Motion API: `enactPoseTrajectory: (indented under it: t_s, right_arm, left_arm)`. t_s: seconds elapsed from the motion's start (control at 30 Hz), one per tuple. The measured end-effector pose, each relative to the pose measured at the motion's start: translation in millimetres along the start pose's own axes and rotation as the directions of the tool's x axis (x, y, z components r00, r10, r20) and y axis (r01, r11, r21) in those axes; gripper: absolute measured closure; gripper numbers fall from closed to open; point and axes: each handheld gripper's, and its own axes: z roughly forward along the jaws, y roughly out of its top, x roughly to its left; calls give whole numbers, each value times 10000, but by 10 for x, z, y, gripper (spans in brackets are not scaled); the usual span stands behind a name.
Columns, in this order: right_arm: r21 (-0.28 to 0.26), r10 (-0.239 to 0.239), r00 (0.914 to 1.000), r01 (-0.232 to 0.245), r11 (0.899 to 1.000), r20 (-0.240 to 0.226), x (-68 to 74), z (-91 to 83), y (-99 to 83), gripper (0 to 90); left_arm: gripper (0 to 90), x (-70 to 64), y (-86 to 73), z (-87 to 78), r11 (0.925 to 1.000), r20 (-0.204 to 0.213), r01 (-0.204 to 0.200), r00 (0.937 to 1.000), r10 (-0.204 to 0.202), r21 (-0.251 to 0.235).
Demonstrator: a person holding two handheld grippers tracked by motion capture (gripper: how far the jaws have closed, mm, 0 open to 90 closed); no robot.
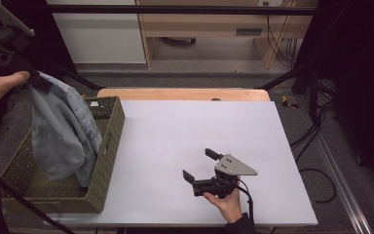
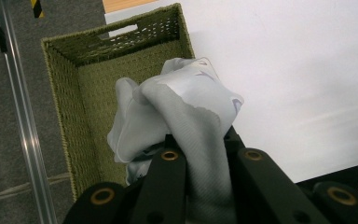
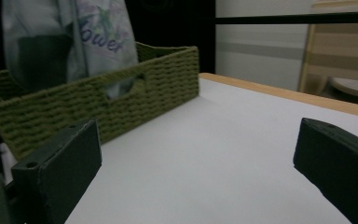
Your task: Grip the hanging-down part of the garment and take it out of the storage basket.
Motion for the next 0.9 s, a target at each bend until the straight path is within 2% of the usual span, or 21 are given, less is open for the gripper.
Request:
enactPoseTrajectory:
  t_s: [0.03,0.07,0.13,0.27,0.3,0.5,0.63,0.9]
  right_arm:
    - [-53,88,9999,-89,9999,-128,32,47,20,11]
    - [-73,74,9991,-78,9999,-425,128,187,77,11]
    - [-76,23,9988,-27,10000,-493,159,236,97,11]
    - [42,-192,9959,197,9998,-882,312,500,202,15]
    - [130,-252,9935,268,9996,-1107,379,632,253,18]
    - [166,-311,9883,339,9993,-1493,551,966,359,23]
    - [183,-167,9833,203,9996,-1811,660,1169,417,29]
    - [236,-190,9759,247,9994,-2174,803,1527,522,36]
  left_arm:
    - [844,1,-2,-4,10000,-29,4,10000,-4,-12]
    - [844,3,-5,-8,10000,-11,27,10000,-27,17]
    - [844,4,-5,-9,10000,-16,16,10000,-16,33]
    - [844,17,-8,-22,10000,-21,9,10000,-9,33]
    - [844,19,-12,-26,10000,-22,27,10000,-27,20]
    - [844,7,-9,-32,10000,1,-74,10000,74,-16]
    - [843,0,-4,-21,9999,0,-117,9999,117,17]
    - [843,-39,16,-15,9998,-41,-197,9998,197,36]
